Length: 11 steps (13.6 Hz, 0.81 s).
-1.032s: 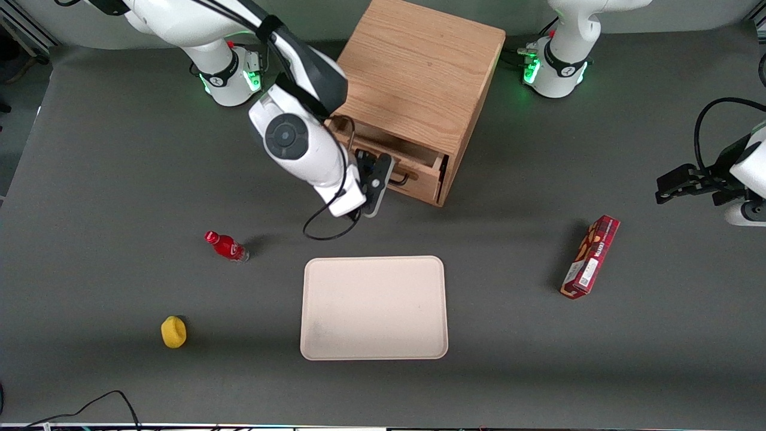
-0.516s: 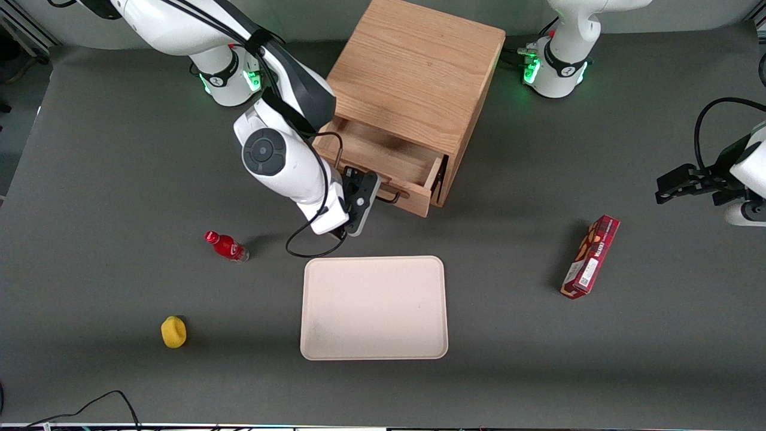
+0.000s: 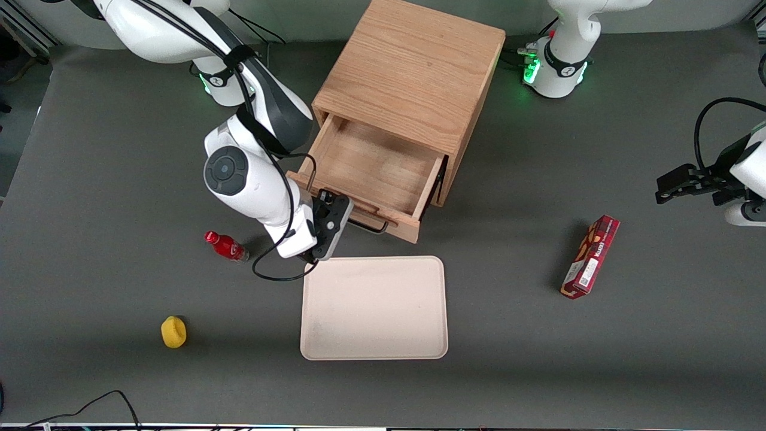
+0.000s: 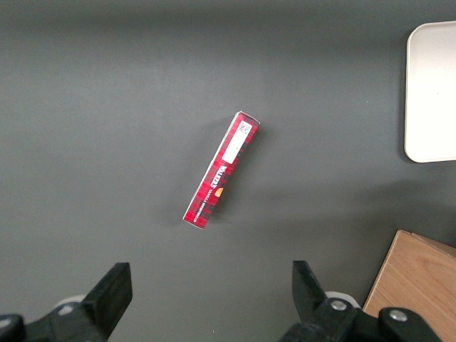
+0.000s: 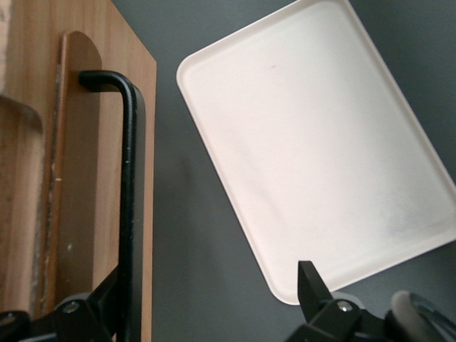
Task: Open upper drawer
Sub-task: 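Pull the handle with the right gripper, sliding the upper drawer outward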
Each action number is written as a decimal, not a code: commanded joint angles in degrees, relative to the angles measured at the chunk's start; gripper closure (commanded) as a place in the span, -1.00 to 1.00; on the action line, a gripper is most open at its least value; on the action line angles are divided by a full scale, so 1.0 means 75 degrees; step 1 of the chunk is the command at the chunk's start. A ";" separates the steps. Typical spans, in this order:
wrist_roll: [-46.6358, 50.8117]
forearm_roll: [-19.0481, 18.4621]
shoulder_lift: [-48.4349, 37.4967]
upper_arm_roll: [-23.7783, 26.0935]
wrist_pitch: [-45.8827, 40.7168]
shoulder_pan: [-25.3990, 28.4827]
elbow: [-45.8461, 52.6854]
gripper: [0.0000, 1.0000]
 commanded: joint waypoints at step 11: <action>-0.0612 -0.0082 0.0402 -0.0652 0.0766 0.0017 0.0673 -1.00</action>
